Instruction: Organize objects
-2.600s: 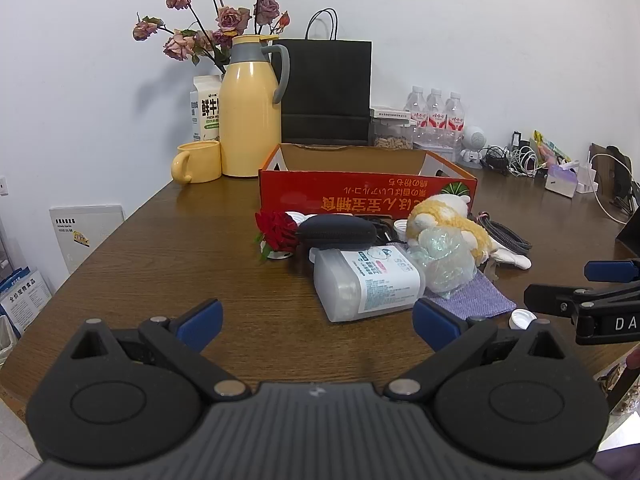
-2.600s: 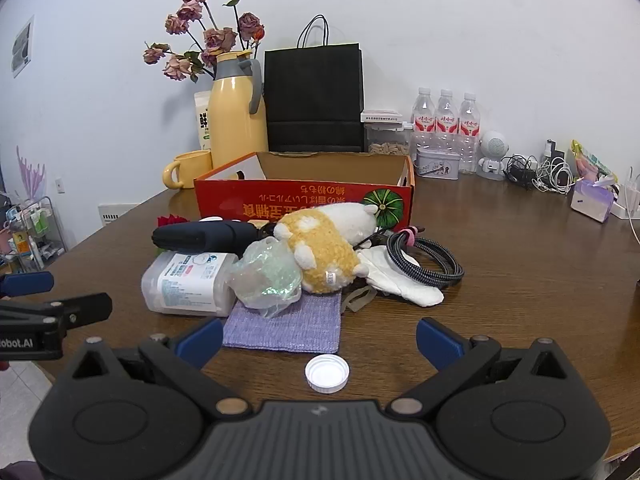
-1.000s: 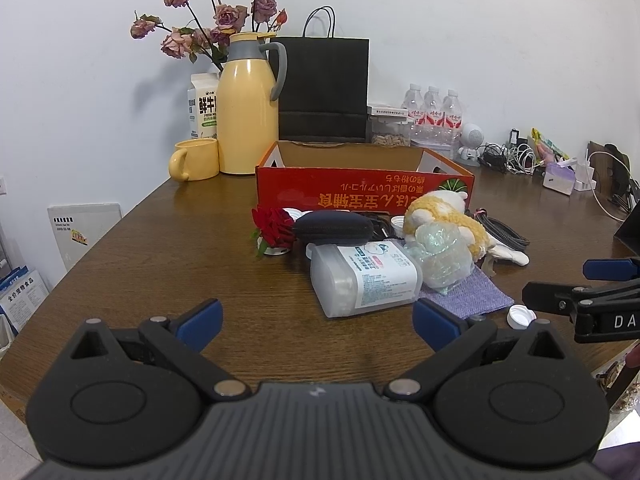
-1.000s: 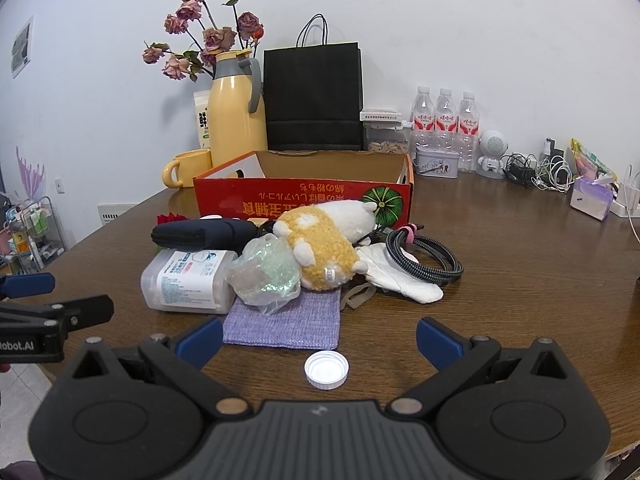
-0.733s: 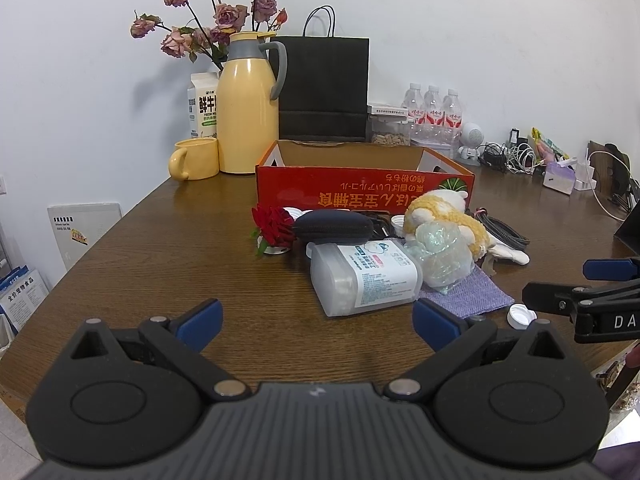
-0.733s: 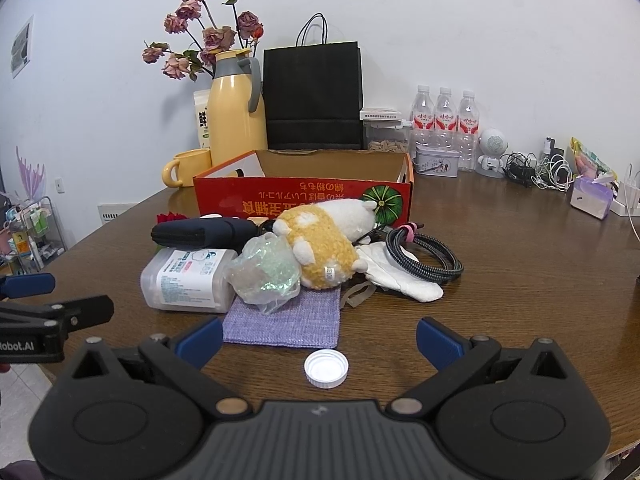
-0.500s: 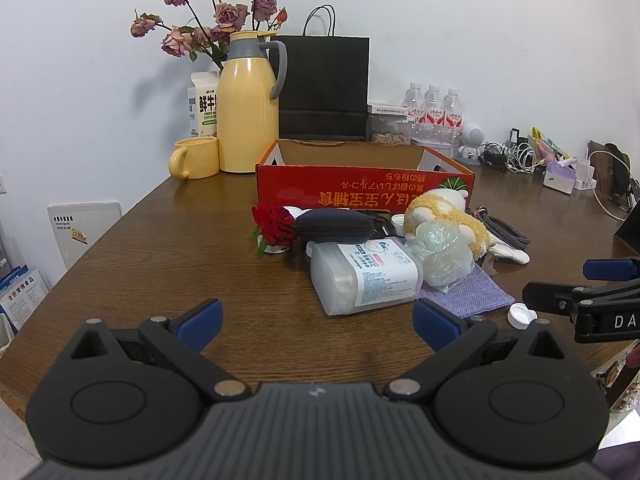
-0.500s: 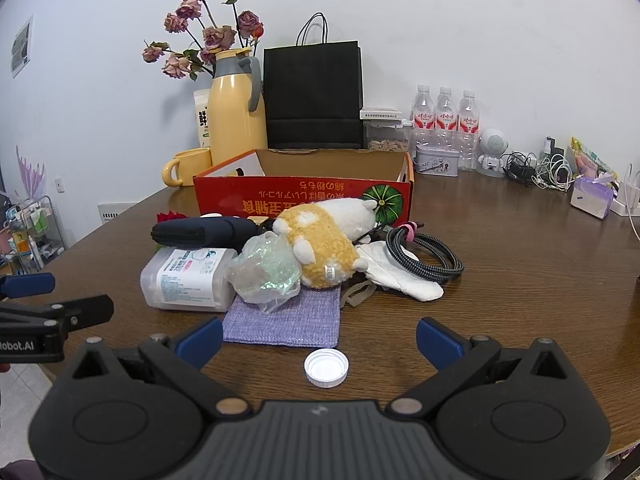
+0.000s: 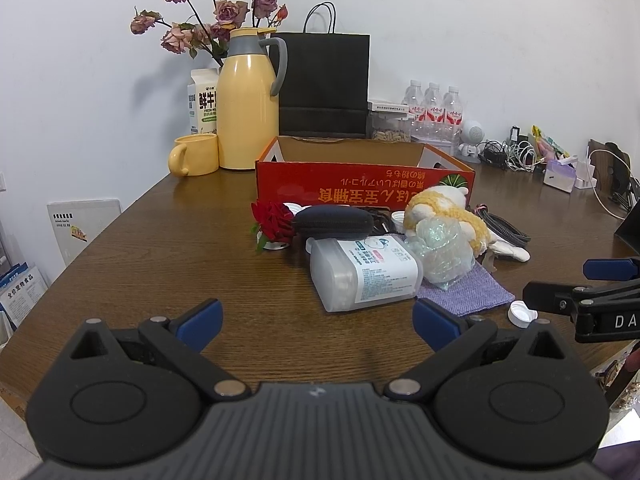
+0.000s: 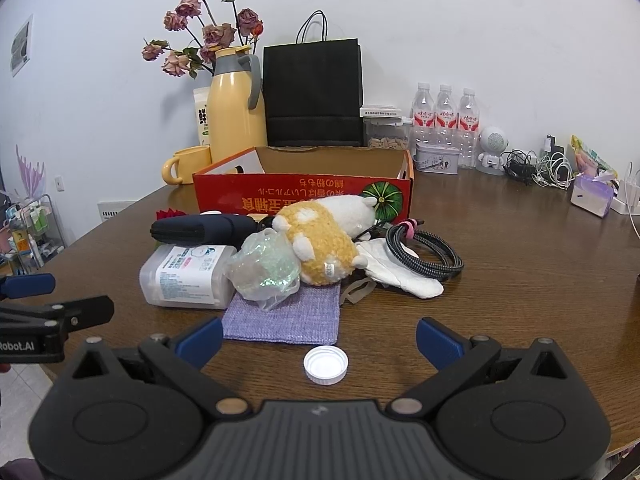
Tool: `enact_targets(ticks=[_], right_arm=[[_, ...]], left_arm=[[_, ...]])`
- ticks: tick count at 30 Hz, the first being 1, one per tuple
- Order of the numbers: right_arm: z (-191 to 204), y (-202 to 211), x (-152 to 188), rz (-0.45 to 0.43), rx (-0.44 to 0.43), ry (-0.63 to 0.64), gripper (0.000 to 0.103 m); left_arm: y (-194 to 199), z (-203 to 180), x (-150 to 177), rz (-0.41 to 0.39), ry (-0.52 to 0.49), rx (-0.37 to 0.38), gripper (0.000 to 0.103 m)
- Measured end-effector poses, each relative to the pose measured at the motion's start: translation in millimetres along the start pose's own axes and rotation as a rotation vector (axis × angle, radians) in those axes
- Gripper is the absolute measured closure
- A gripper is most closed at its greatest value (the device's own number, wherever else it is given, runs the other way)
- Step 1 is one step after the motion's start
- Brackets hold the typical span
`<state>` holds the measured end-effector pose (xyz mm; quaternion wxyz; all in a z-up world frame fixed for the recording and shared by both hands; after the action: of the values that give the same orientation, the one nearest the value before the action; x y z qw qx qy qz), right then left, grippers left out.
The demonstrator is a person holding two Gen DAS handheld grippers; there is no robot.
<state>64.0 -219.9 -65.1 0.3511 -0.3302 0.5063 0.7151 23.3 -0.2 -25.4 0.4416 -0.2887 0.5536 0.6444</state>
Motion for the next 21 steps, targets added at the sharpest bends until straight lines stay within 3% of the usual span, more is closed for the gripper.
enact_targets(ticks=[14,16,21], right_arm=[[-10,-19,18,0.052,0.006,0.021,0.0],[-11,-24,21,0.072,0.003,0.036,0.005],[-10,-34,21,0.099,0.002,0.061,0.039]], left_arm=[[-9,2,3,0.036,0.017,0.017,0.0],[-12,2,4,0.045,0.02,0.022,0.0],[-20,2,4,0.067,0.026,0.034,0.0]])
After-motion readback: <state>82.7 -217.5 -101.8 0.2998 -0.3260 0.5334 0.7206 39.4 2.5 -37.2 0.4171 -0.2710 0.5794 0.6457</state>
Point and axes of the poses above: each gripper's, at about its wrist camera, not at the fingertips, and y roughly against the way its jaws point, z to its left, x to its underside, the point moved 3 cm from there along -y, roughly the way its jaws point, and after that the axes turned 15 degrees about -y, right-handed, at the moved point
